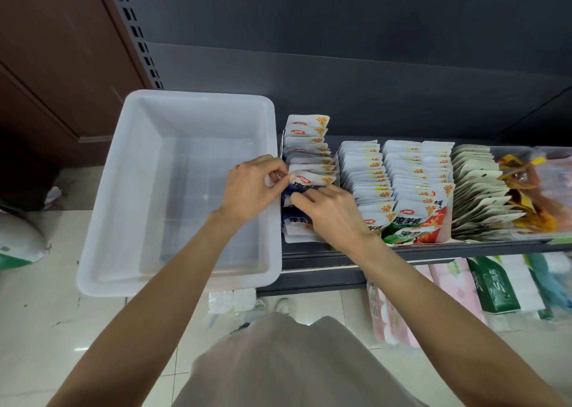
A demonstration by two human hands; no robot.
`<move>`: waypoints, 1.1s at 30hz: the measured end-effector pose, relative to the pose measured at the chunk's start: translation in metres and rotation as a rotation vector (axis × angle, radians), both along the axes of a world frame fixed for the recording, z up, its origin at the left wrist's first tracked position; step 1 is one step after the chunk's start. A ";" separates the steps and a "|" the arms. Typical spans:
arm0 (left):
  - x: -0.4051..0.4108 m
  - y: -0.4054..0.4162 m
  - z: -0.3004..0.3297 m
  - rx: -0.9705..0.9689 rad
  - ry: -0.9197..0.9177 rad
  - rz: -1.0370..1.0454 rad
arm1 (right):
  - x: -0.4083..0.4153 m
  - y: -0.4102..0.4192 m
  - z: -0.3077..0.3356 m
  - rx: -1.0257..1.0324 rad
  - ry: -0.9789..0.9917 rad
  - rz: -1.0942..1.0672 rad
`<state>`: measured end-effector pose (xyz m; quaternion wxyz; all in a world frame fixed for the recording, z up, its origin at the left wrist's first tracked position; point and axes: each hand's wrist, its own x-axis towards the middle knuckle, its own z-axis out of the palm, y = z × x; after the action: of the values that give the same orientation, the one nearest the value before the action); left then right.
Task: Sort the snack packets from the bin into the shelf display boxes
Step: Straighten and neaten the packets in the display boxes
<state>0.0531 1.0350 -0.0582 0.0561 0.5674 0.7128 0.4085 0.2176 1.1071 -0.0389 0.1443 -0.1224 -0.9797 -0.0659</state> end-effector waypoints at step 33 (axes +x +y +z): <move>0.034 -0.033 -0.002 -0.268 -0.125 0.022 | -0.018 -0.019 -0.012 -1.381 0.612 -0.453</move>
<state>0.0866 1.0019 -0.0604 0.1713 0.5205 0.7621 0.3448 0.1998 1.0880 -0.0506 0.2819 -0.3936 -0.6671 0.5662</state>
